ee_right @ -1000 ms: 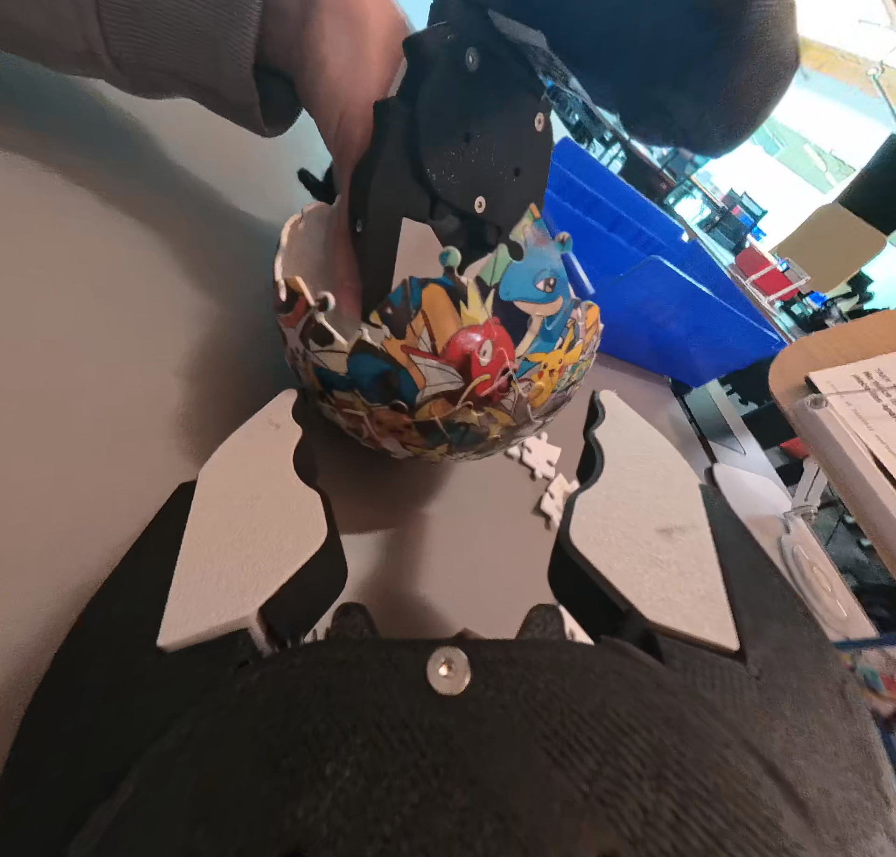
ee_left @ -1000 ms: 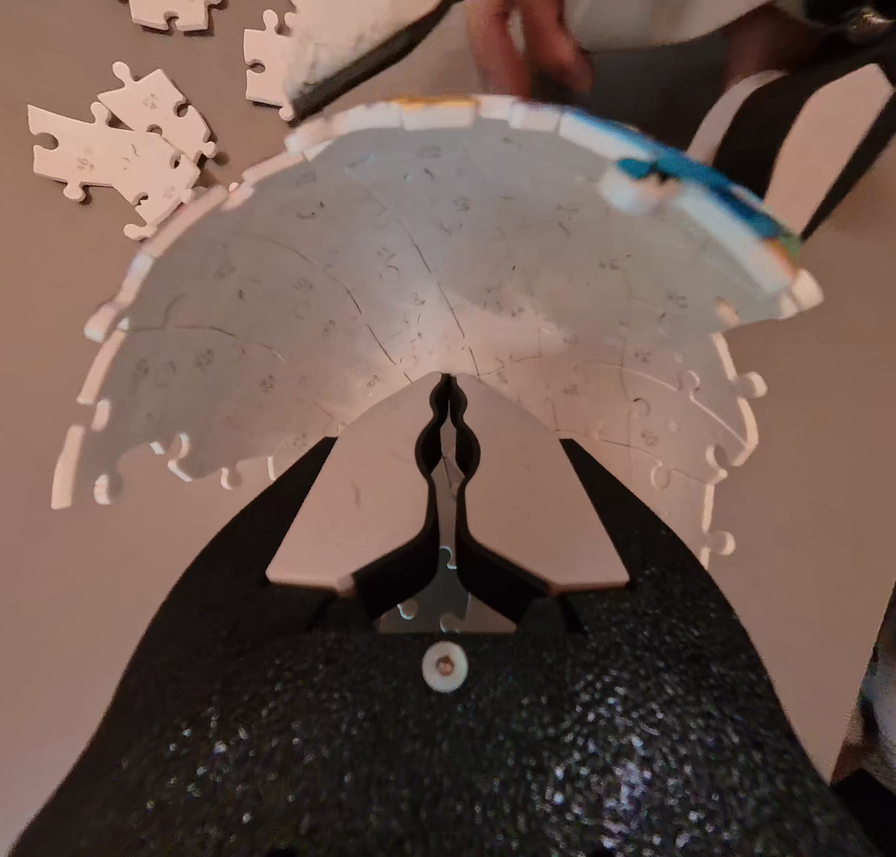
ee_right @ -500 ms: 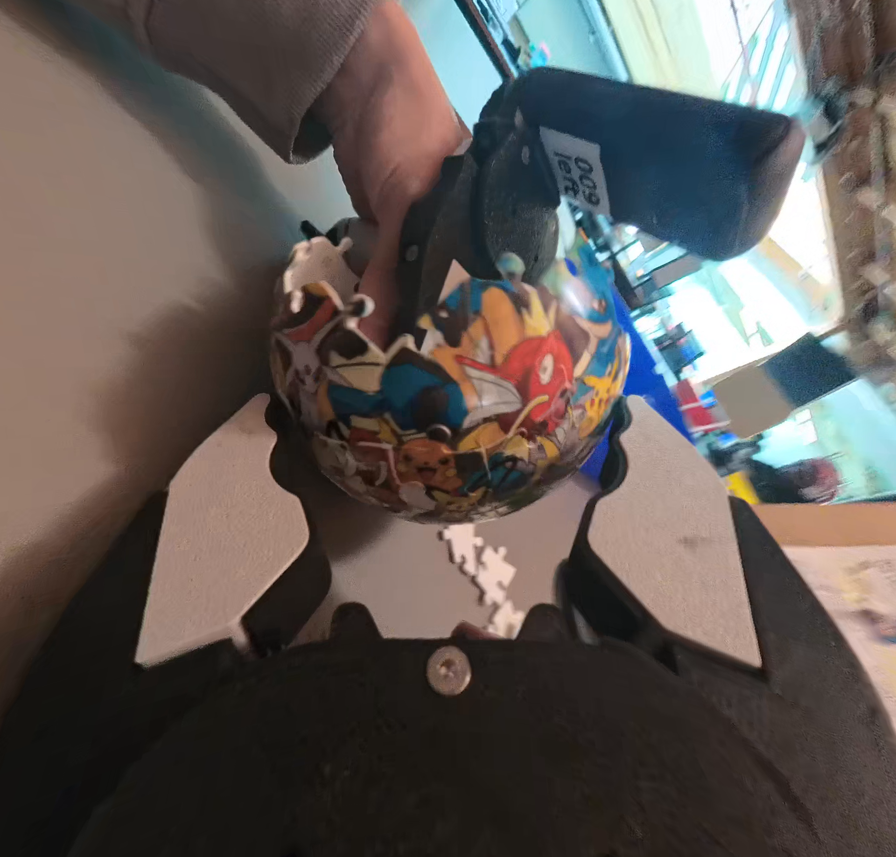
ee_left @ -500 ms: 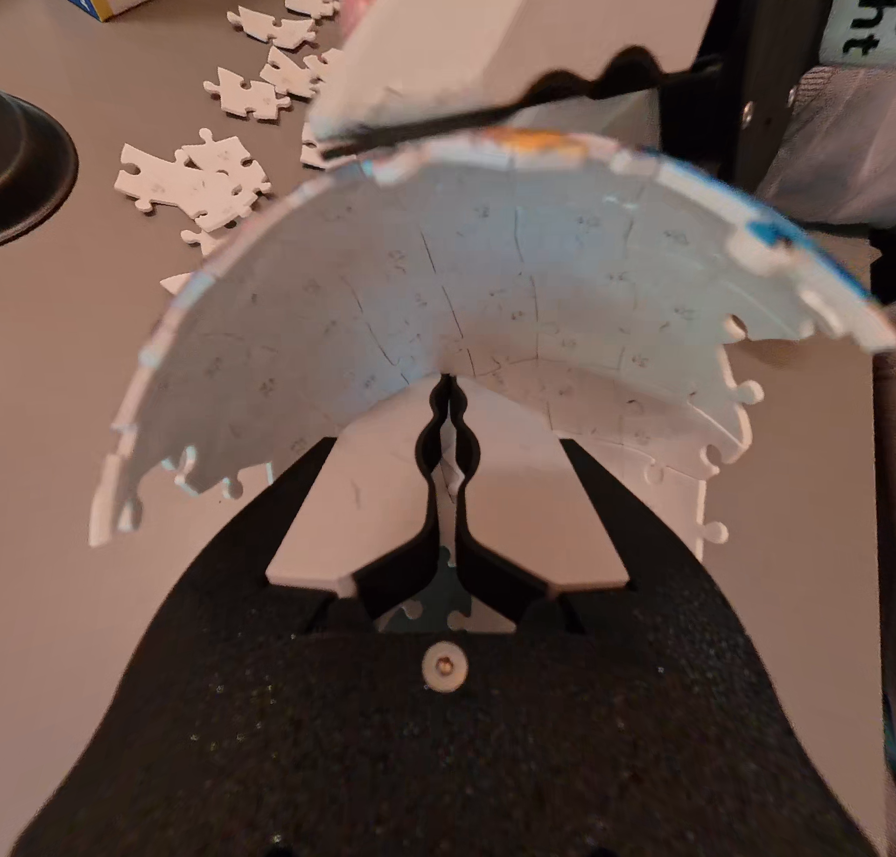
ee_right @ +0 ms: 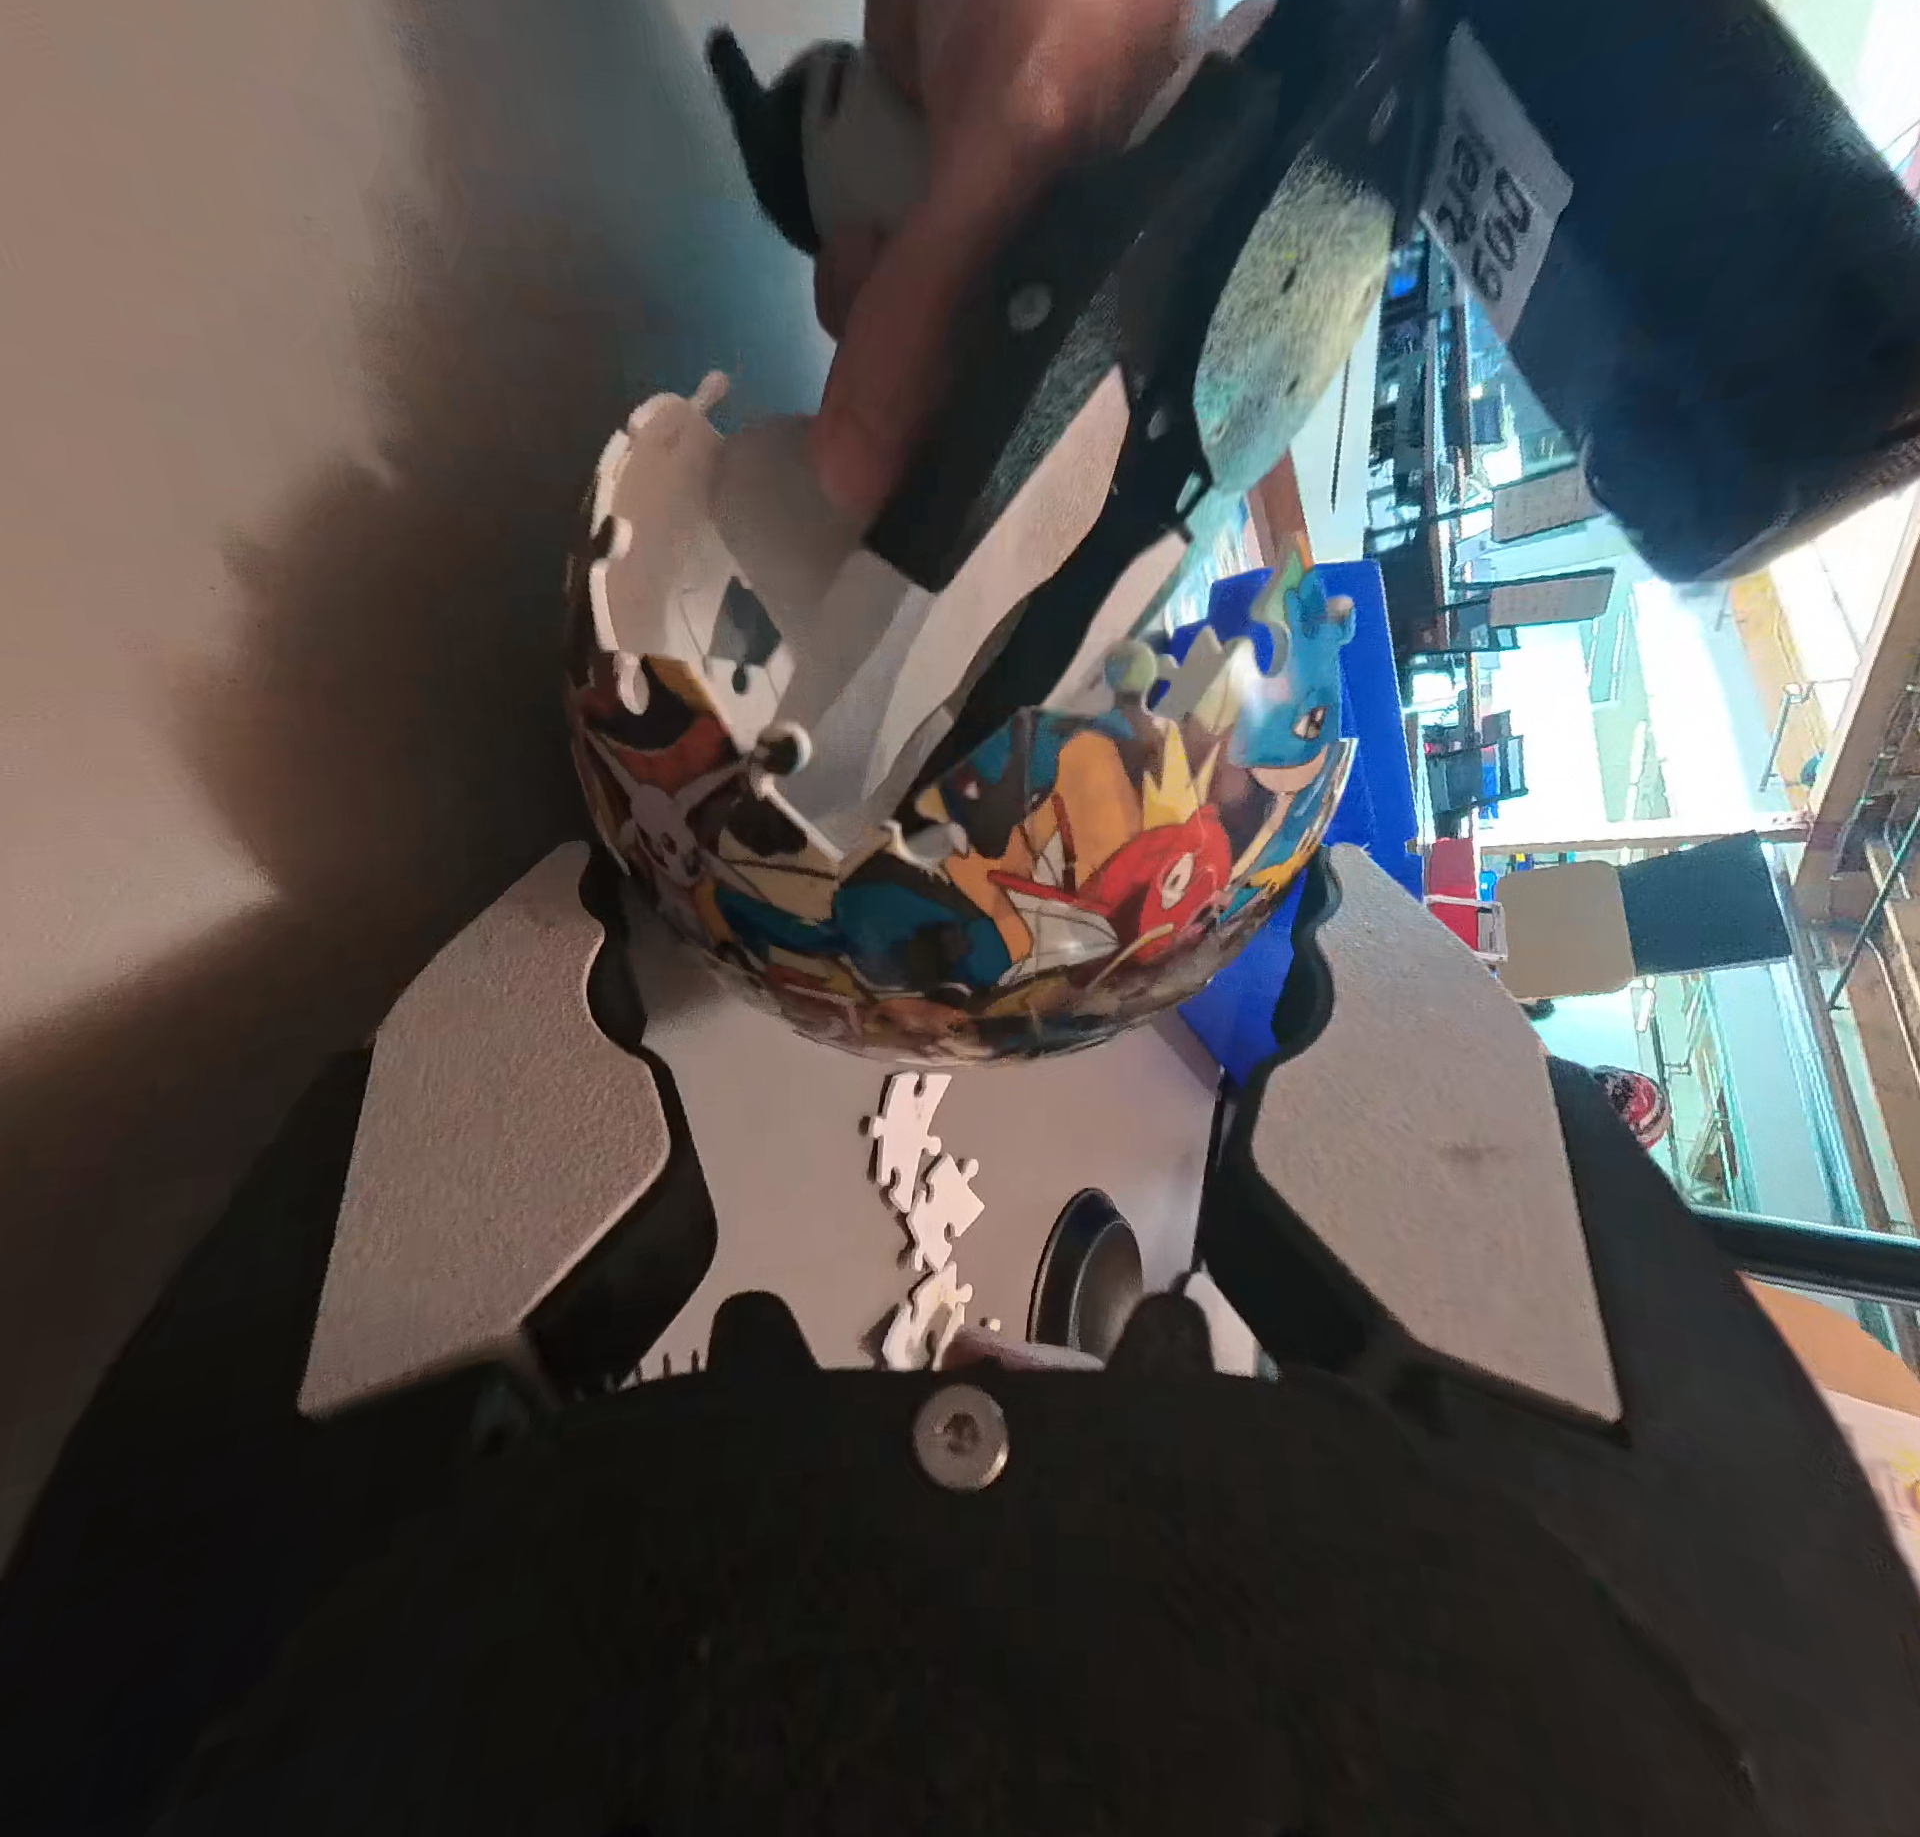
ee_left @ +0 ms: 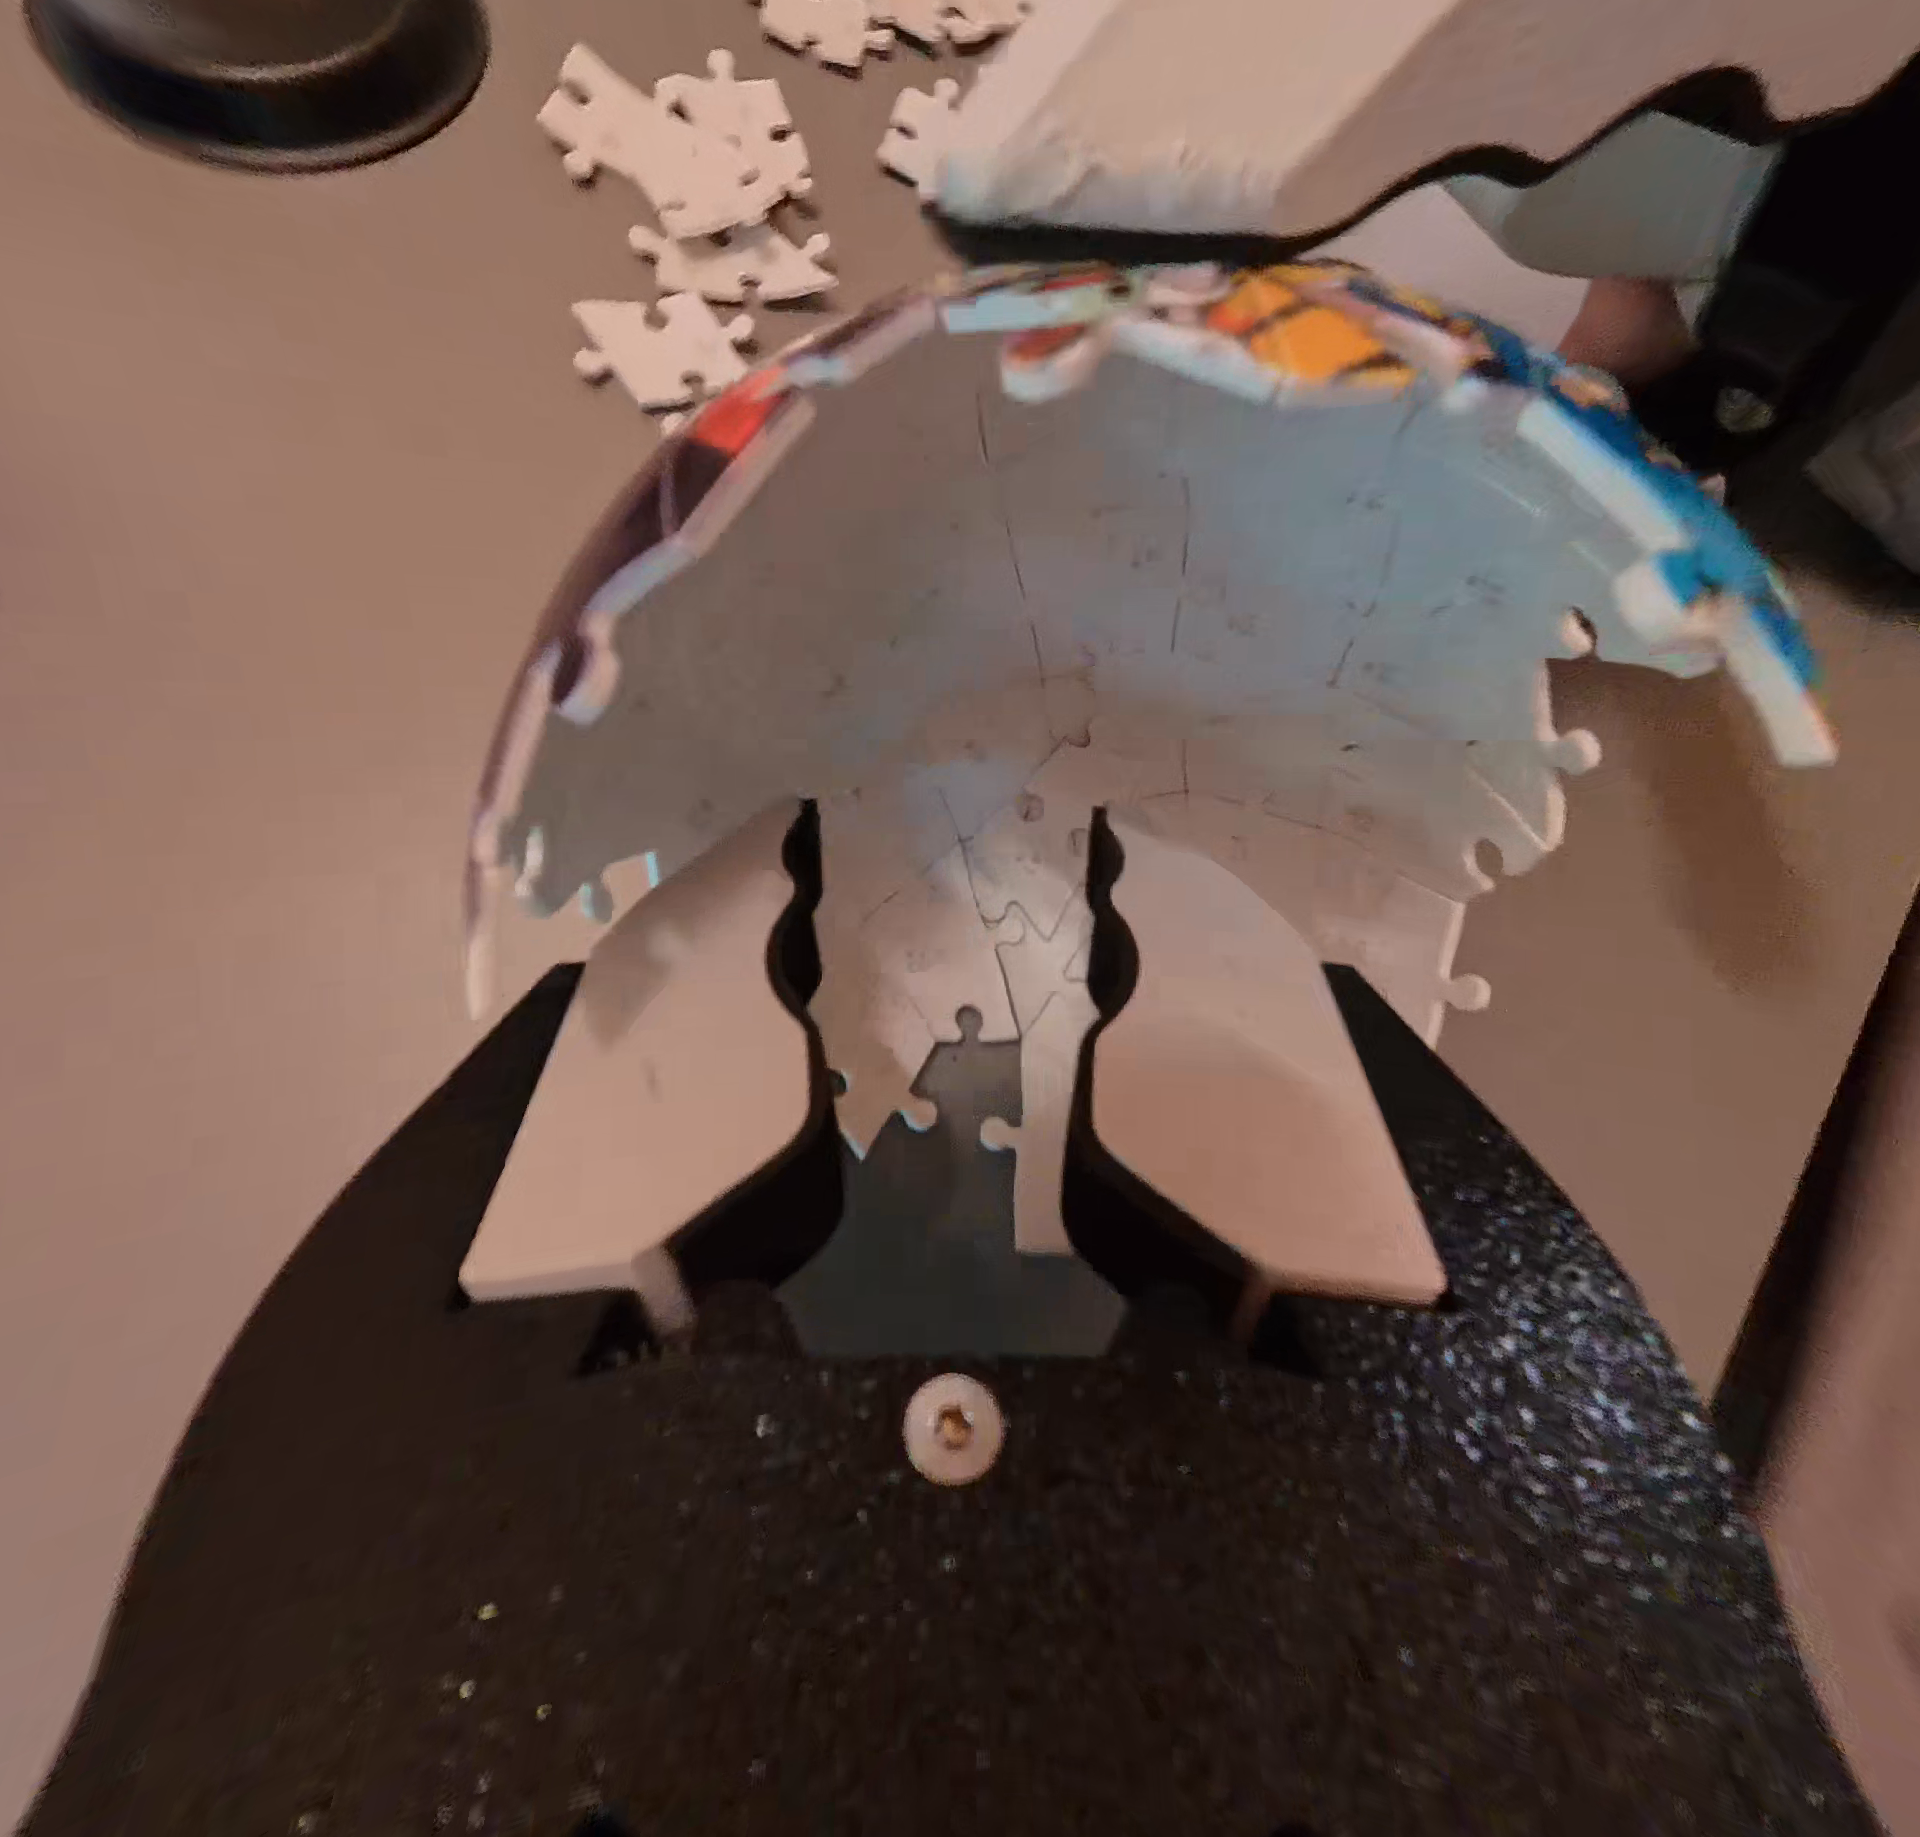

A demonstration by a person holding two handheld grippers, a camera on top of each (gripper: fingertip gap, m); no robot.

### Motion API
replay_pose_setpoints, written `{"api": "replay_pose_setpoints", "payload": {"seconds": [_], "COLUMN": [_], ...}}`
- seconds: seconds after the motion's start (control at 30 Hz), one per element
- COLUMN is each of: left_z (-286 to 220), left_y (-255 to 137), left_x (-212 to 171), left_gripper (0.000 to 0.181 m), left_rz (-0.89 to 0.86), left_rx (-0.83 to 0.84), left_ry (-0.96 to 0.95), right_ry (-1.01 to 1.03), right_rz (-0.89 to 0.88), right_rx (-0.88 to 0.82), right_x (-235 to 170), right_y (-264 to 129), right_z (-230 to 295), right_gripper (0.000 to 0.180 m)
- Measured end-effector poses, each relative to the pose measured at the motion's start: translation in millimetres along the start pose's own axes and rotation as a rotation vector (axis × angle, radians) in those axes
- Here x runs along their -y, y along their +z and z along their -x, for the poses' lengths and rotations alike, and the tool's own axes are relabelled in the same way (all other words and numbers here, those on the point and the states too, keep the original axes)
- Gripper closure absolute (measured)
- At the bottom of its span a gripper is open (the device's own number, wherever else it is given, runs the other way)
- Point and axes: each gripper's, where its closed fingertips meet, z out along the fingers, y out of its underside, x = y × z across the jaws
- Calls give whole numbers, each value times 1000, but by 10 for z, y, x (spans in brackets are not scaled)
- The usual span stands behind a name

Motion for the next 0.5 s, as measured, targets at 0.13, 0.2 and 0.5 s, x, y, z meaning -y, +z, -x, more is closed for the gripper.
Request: {"api": "replay_pose_setpoints", "payload": {"seconds": [0.13,0.2,0.5], "left_z": [96,78,-20], "left_y": [-132,-173,-115], "left_x": [-49,-32,-175], "left_gripper": [123,114,140], "left_rz": [-31,-67,-33], "left_rx": [89,102,0], "left_ry": [-159,-188,-116], "right_ry": [2,22,286], "right_rz": [-22,-36,-158], "right_rx": [-15,-7,64], "right_x": [105,146,270], "right_y": [1,11,92], "right_z": [-42,-41,26], "right_gripper": [69,68,61]}}
